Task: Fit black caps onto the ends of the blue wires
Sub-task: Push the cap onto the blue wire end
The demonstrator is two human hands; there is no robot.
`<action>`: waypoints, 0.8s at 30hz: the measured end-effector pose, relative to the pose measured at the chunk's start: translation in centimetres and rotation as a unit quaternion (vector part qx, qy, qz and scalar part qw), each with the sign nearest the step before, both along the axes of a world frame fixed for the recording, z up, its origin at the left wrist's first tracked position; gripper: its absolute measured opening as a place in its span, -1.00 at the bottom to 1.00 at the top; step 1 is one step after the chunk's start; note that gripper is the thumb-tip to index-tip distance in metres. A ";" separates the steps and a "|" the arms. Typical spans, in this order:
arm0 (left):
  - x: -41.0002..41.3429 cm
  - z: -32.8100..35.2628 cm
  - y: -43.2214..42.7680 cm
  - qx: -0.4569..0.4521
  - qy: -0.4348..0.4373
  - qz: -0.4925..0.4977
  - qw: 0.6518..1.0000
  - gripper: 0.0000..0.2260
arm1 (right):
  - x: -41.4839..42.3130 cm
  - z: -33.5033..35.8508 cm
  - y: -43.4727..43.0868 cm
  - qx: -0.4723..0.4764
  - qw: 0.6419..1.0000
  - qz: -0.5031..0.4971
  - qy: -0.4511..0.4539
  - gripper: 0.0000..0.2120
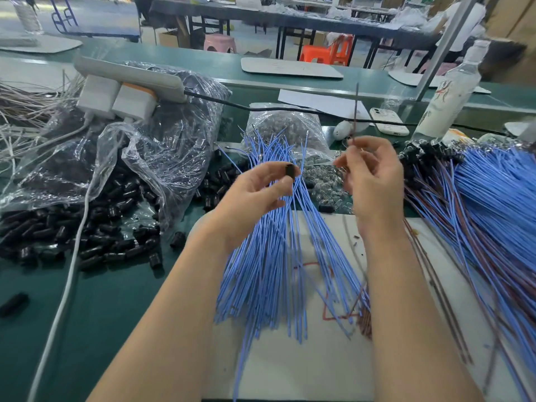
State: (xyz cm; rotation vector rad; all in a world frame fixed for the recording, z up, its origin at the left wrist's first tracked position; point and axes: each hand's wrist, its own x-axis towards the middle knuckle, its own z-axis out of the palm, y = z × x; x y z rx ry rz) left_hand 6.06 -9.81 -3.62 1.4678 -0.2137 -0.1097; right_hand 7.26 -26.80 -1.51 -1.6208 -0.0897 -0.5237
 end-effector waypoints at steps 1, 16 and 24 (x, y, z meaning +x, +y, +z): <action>-0.3 0.1 -0.2 0.002 0.007 -0.045 0.999 -0.85 | -0.2 0.1 0.5 0.068 0.995 0.073 -0.004 -0.89; 0.2 0.2 -0.1 -0.088 0.042 0.021 0.995 -0.86 | 0.4 -1.4 0.6 -0.065 0.964 0.143 0.216 -0.75; 1.3 -0.5 0.5 -0.086 -0.036 0.196 0.976 -0.86 | -0.8 -1.0 0.8 -0.186 0.879 0.351 0.263 -0.89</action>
